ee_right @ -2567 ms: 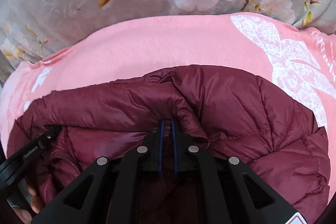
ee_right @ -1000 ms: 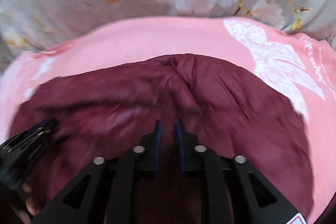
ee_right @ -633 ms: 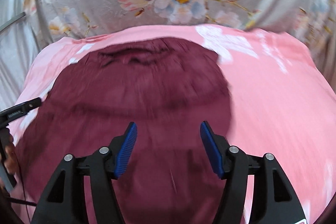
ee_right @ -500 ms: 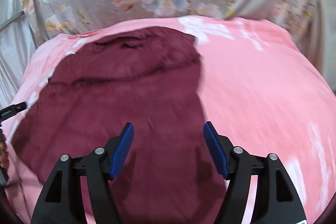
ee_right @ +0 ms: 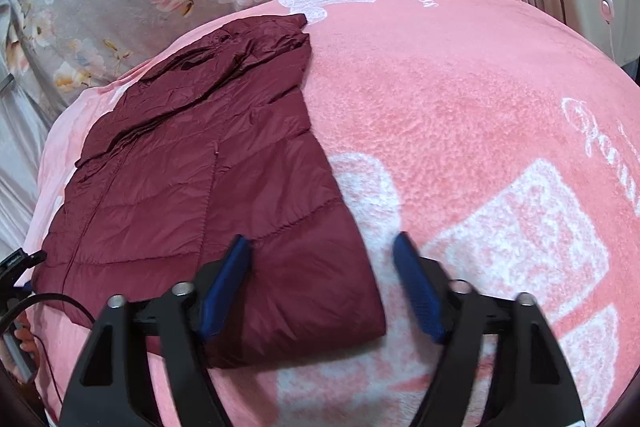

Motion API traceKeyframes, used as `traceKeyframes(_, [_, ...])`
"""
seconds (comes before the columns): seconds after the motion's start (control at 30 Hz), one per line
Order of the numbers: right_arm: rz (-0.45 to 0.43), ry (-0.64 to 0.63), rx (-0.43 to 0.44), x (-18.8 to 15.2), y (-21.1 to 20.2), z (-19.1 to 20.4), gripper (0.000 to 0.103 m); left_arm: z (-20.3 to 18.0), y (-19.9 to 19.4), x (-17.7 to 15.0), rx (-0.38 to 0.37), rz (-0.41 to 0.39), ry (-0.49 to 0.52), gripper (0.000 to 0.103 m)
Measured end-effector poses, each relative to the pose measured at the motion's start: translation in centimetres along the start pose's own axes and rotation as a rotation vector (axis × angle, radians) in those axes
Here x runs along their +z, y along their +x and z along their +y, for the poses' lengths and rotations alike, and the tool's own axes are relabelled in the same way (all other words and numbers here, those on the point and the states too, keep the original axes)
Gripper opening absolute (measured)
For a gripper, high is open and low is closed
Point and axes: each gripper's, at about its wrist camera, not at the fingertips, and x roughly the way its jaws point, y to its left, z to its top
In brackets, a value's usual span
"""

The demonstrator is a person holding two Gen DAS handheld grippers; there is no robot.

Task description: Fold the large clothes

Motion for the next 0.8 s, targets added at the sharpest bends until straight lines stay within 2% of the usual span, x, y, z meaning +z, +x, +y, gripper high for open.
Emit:
traceKeyframes(0.03, [0.006, -0.001, 0.024, -0.1, 0.0, 0.2, 0.04, -0.4, -0.1, 0.0, -0.043, 0.019, 0.001, 0.025])
traceKeyframes(0.1, [0.01, -0.008, 0.044, -0.1, -0.4, 0.8, 0.014, -0.9, -0.7, 0.0, -0.078, 0.024, -0.002, 0.011])
traceKeyframes(0.13, [-0.001, -0.027, 0.043, -0.1, -1.0, 1.2, 0.009, -1.1, -1.7, -0.1, -0.095, 0.009, 0.011, 0.009])
traceKeyframes(0.3, [-0.084, -0.148, 0.07, -0.4, -6.2, 2.4, 0.005, -2.0, -8.0, -0.9, -0.186, -0.064, 0.084, 0.006])
traceKeyframes(0.43, [-0.13, -0.365, 0.098, -2.5, -12.9, 3.0, 0.005, -1.5, -14.4, -2.3, -0.243, -0.118, 0.164, 0.006])
traceKeyframes(0.53, [-0.127, -0.46, 0.14, -4.7, -18.0, 2.0, 0.005, 0.0, -19.5, -4.3, -0.277, -0.139, 0.194, 0.006])
traceKeyframes(0.67, [-0.15, -0.429, 0.193, -6.0, -23.2, 0.7, 0.005, 2.3, -25.3, -6.1, -0.311, -0.186, 0.165, 0.006])
traceKeyframes(0.8, [-0.236, -0.31, 0.248, -3.6, -24.2, 0.4, 0.005, 2.2, -26.9, -4.5, -0.313, -0.264, 0.134, 0.006])
